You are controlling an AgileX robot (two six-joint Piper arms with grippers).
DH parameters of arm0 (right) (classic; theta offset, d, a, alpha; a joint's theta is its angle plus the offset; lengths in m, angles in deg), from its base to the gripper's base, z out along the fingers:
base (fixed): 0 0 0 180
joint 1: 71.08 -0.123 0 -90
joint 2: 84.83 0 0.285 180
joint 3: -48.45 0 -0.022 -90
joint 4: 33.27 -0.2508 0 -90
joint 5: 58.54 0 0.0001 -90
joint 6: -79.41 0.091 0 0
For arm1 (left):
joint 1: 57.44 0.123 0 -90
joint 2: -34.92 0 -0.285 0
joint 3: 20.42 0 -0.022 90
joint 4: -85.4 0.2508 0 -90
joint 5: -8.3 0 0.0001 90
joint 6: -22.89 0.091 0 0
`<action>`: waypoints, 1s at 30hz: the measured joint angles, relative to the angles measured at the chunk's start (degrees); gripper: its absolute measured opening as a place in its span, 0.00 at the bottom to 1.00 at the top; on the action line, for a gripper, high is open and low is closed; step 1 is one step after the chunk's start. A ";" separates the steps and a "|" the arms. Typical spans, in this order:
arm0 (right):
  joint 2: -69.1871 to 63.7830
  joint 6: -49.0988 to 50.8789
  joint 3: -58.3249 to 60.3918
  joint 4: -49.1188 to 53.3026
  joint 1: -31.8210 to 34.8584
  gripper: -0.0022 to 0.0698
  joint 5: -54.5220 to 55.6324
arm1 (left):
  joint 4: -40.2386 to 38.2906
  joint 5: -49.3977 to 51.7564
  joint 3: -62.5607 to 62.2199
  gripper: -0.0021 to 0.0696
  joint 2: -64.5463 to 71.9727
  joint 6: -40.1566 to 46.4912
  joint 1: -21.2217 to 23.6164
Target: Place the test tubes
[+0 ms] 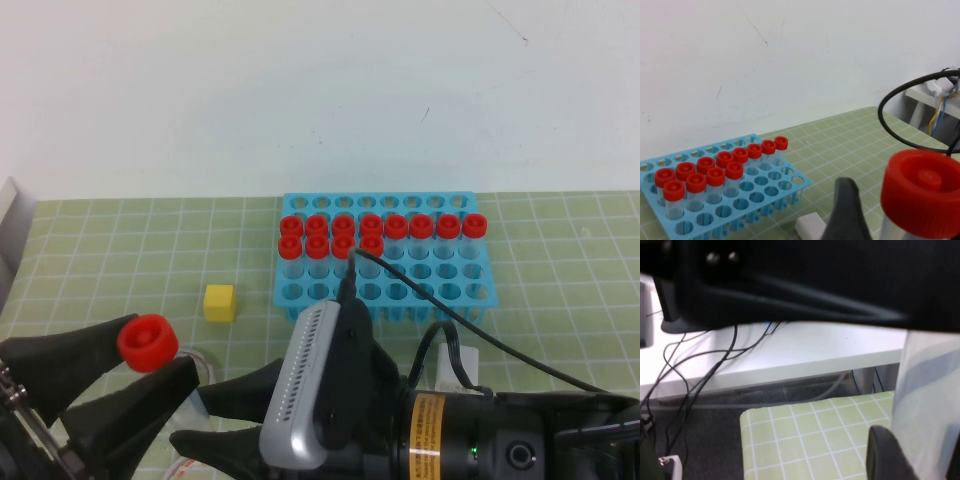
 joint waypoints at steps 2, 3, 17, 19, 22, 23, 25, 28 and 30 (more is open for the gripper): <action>0.00 -0.54 0.00 0.16 0.00 0.35 -0.19 | 0.00 -0.29 0.00 0.64 0.00 -0.27 0.00; 0.00 -0.69 0.00 0.19 0.00 0.35 -0.27 | 0.00 -0.38 0.00 0.63 0.00 -0.27 0.00; 0.00 -2.86 0.00 0.43 0.08 0.35 -0.80 | 0.00 -0.71 0.00 0.40 0.00 -0.46 0.00; 0.00 -2.86 0.00 0.43 0.08 0.35 -0.80 | 0.00 -0.75 0.00 0.40 0.00 -0.46 0.00; 0.00 -2.86 0.00 0.43 0.08 0.35 -0.80 | 0.00 -0.84 0.00 0.40 0.00 -0.46 0.00; 0.00 -2.86 0.00 0.43 0.08 0.35 -0.80 | 0.00 -0.84 0.00 0.40 0.00 -0.46 0.00; 0.00 -2.86 0.00 0.43 0.08 0.35 -0.80 | 0.00 -0.84 0.00 0.40 0.00 -0.35 0.00; 0.40 -2.96 0.00 1.13 0.08 0.46 -1.41 | -0.12 -1.01 0.00 0.40 0.00 -0.05 0.00; 1.84 -3.07 0.00 2.17 0.08 0.58 -3.47 | -0.12 -1.99 0.00 0.40 0.00 0.22 0.00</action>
